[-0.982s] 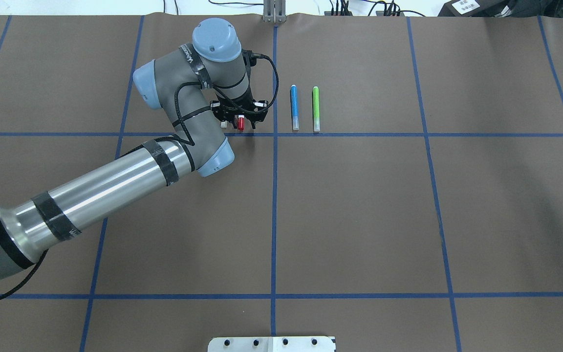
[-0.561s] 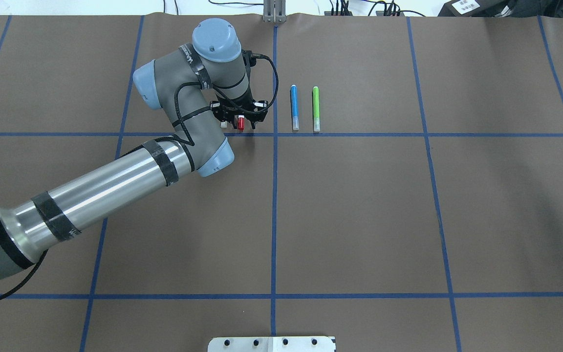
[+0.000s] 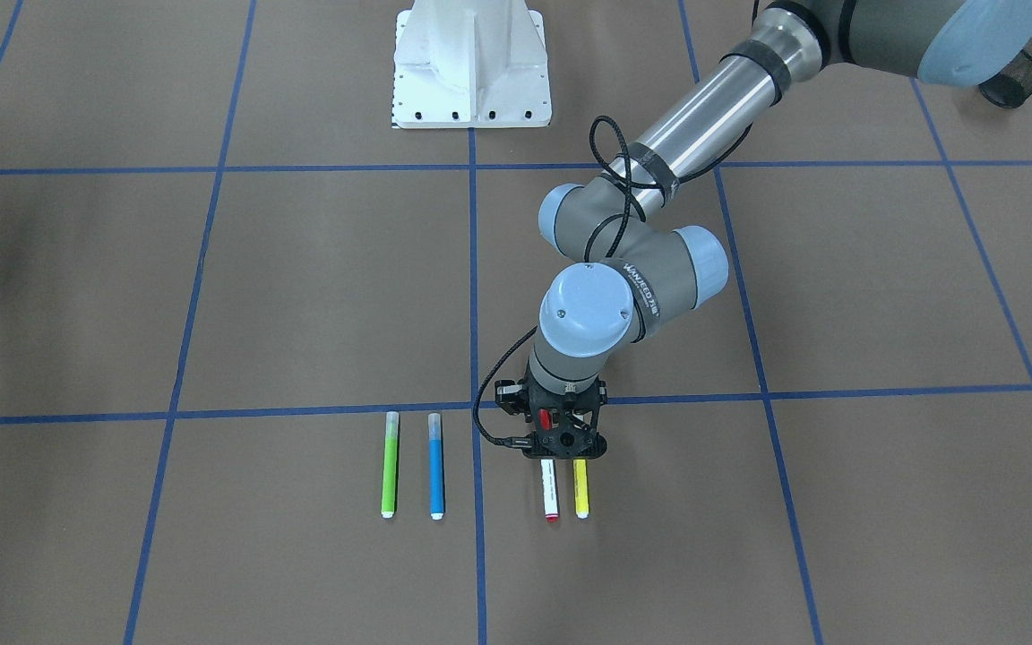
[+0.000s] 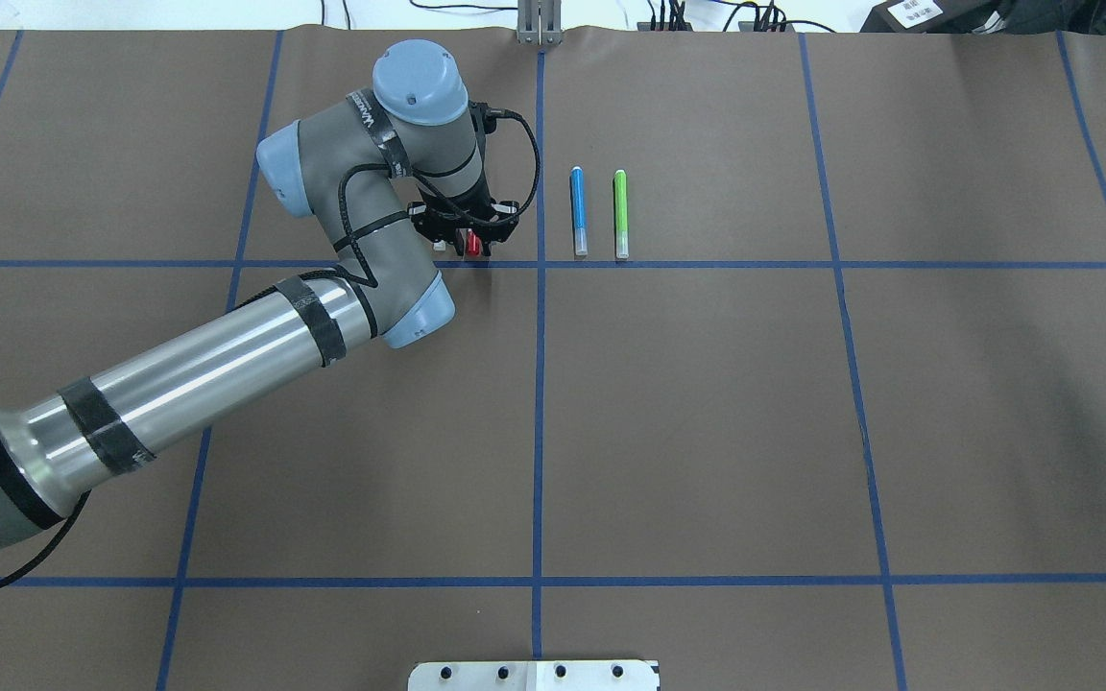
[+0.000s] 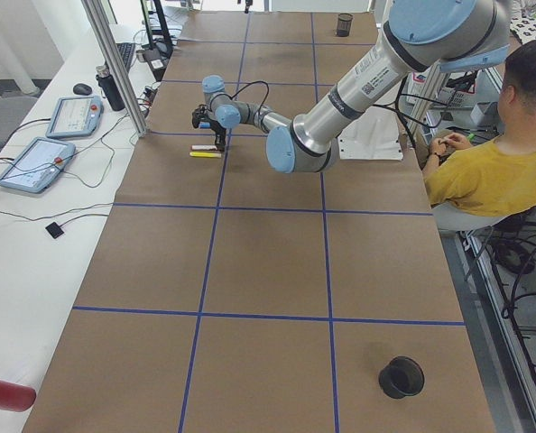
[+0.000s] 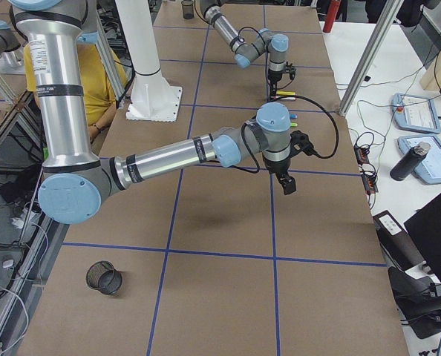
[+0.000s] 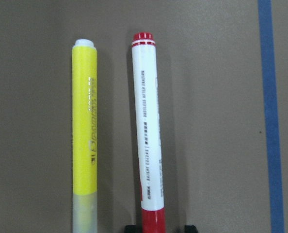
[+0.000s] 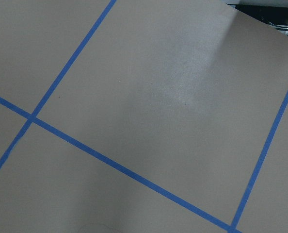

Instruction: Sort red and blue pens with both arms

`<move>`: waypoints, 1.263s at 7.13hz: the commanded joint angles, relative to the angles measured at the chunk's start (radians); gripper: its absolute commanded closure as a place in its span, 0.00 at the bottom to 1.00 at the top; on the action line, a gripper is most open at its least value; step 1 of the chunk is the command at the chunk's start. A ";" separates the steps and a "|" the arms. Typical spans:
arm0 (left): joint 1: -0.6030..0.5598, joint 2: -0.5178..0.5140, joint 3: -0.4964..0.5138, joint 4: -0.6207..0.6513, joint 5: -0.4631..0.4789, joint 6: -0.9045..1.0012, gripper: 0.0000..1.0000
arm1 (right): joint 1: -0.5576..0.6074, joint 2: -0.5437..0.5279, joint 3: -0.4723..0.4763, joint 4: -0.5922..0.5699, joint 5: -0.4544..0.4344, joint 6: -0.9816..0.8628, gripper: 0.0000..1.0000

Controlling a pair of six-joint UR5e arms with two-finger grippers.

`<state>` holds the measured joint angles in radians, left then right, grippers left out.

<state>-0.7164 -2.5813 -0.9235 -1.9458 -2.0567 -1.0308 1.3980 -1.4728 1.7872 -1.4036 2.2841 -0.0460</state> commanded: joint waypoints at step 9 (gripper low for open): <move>-0.050 0.065 -0.257 0.077 0.001 0.015 1.00 | -0.005 0.009 -0.008 0.000 0.000 0.000 0.00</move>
<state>-0.7505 -2.5515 -1.0947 -1.9083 -2.0565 -1.0256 1.3942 -1.4635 1.7794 -1.4038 2.2841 -0.0460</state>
